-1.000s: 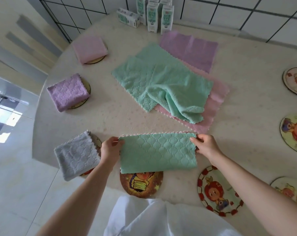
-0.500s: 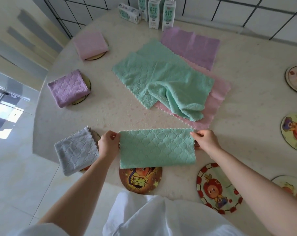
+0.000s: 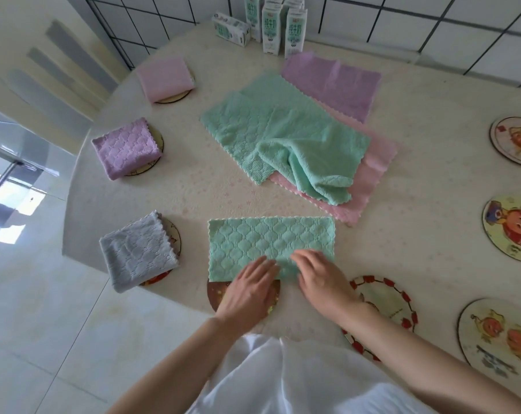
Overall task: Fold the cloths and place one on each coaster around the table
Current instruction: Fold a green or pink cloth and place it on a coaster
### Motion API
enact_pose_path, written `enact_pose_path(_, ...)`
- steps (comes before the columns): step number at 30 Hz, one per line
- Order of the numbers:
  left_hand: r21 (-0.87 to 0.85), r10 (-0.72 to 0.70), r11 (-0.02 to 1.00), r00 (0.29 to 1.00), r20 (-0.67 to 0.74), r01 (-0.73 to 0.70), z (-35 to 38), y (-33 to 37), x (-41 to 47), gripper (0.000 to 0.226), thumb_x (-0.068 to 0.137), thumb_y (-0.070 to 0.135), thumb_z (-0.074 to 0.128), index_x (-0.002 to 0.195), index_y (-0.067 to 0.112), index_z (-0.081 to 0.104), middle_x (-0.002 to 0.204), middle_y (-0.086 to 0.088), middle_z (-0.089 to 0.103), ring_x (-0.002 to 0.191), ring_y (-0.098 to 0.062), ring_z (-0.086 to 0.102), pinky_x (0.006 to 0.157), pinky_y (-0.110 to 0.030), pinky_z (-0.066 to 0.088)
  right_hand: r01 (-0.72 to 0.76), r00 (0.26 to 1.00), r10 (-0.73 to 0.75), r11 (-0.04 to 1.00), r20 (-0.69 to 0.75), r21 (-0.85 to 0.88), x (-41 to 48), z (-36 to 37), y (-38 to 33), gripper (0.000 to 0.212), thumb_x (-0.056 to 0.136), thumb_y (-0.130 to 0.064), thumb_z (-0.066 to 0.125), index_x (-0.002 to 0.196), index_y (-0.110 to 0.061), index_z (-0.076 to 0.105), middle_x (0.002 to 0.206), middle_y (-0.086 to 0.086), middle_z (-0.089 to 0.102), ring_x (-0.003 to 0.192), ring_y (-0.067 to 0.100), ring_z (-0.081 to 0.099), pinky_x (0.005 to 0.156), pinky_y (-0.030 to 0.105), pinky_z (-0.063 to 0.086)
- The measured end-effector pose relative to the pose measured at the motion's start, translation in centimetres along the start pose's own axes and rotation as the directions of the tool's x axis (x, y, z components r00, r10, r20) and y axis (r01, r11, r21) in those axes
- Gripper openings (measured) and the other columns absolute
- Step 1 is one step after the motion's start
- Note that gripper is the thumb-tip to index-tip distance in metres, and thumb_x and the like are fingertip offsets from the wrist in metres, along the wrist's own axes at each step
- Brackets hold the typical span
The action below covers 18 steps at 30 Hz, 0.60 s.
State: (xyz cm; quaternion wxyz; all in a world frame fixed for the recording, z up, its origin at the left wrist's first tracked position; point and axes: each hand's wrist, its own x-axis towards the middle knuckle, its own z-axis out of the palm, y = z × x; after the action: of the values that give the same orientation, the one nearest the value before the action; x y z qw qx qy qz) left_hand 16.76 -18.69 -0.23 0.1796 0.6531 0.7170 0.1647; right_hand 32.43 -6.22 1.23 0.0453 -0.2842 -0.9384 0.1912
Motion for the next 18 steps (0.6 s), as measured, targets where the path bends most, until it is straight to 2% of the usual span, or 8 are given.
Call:
enact_pose_path(2, 0.057, 0.020, 0.998, 0.999, 0.051, -0.023, 1.2, 0.5, -0.8, 0.047, 0.095, 0.026, 0.045, 0.141, 0.013, 0.042, 0.147, -0.002, 0.042, 0.140, -0.023, 0.031, 0.114, -0.040, 0.029, 0.073, 0.997, -0.072, 0.997, 0.027, -0.040, -0.6, 1.3, -0.8, 0.049, 0.073, 0.004, 0.066, 0.122, -0.003, 0.059, 0.122, 0.011, 0.062, 0.114, 0.027, 0.058, 0.097, 0.036, 0.049)
enact_pose_path(4, 0.103, -0.007, 0.995, 0.996, 0.086, -0.002, 1.8, 0.4, -1.6, 0.053, 0.093, 0.031, 0.043, 0.144, 0.015, 0.038, 0.151, 0.000, 0.035, 0.142, -0.022, 0.025, 0.114, -0.041, 0.026, 0.084, 0.994, -0.079, 0.994, 0.076, -0.068, -1.4, 2.2, -0.9, 0.056, 0.069, 0.006, 0.069, 0.123, -0.004, 0.058, 0.125, 0.009, 0.060, 0.117, 0.027, 0.056, 0.097, 0.037, 0.050)
enact_pose_path(7, 0.168, -0.047, 0.985, 0.992, 0.116, 0.027, 1.7, -0.2, -3.0, 0.057, 0.088, 0.036, 0.040, 0.143, 0.019, 0.039, 0.152, 0.004, 0.032, 0.142, -0.021, 0.024, 0.113, -0.043, 0.025, 0.089, 0.990, -0.075, 0.988, 0.116, -0.125, -2.7, 2.5, 0.1, 0.060, 0.067, 0.009, 0.070, 0.125, -0.005, 0.058, 0.126, 0.009, 0.060, 0.118, 0.026, 0.056, 0.097, 0.037, 0.049)
enact_pose_path(11, 0.198, -0.138, 0.973, 0.985, 0.100, 0.116, 1.0, -1.5, -4.6, 0.058, 0.092, 0.044, 0.034, 0.144, 0.019, 0.037, 0.153, 0.003, 0.031, 0.141, -0.022, 0.026, 0.112, -0.047, 0.029, 0.116, 0.987, -0.094, 0.978, 0.129, -0.173, -3.9, 1.7, 2.0, 0.058, 0.065, 0.011, 0.068, 0.120, -0.004, 0.061, 0.121, 0.010, 0.061, 0.111, 0.028, 0.058, 0.094, 0.038, 0.051)
enact_pose_path(13, 0.185, -0.199, 0.965, 0.978, 0.067, 0.184, 0.8, -2.3, -5.5, 0.058, 0.092, 0.038, 0.043, 0.145, 0.018, 0.035, 0.153, 0.003, 0.030, 0.142, -0.022, 0.025, 0.113, -0.046, 0.030, 0.108, 0.988, -0.084, 0.976, 0.128, -0.190, -4.5, 1.0, 2.8, 0.058, 0.063, 0.011, 0.067, 0.118, -0.005, 0.062, 0.117, 0.009, 0.062, 0.106, 0.027, 0.060, 0.089, 0.037, 0.054)
enact_pose_path(15, 0.160, -0.273, 0.951, 0.962, 0.025, 0.265, 0.6, -2.9, -6.4, 0.063, 0.088, 0.027, 0.057, 0.146, 0.018, 0.034, 0.153, 0.004, 0.028, 0.143, -0.019, 0.022, 0.116, -0.043, 0.023, 0.098, 0.988, -0.071, 0.976, 0.139, -0.192, -4.9, 0.4, 3.4, 0.057, 0.063, 0.011, 0.065, 0.117, -0.006, 0.062, 0.112, 0.008, 0.062, 0.100, 0.026, 0.061, 0.080, 0.036, 0.056)
enact_pose_path(18, 0.166, -0.366, 0.918, 0.931, 0.005, 0.360, 0.2, -3.4, -7.2, 0.064, 0.088, 0.024, 0.059, 0.146, 0.019, 0.033, 0.154, 0.006, 0.026, 0.143, -0.016, 0.020, 0.116, -0.041, 0.018, 0.083, 0.987, -0.053, 0.976, 0.153, -0.199, -5.1, -0.4, 3.9, 0.059, 0.059, 0.011, 0.071, 0.114, -0.008, 0.063, 0.106, 0.005, 0.062, 0.094, 0.023, 0.061, 0.071, 0.032, 0.056)
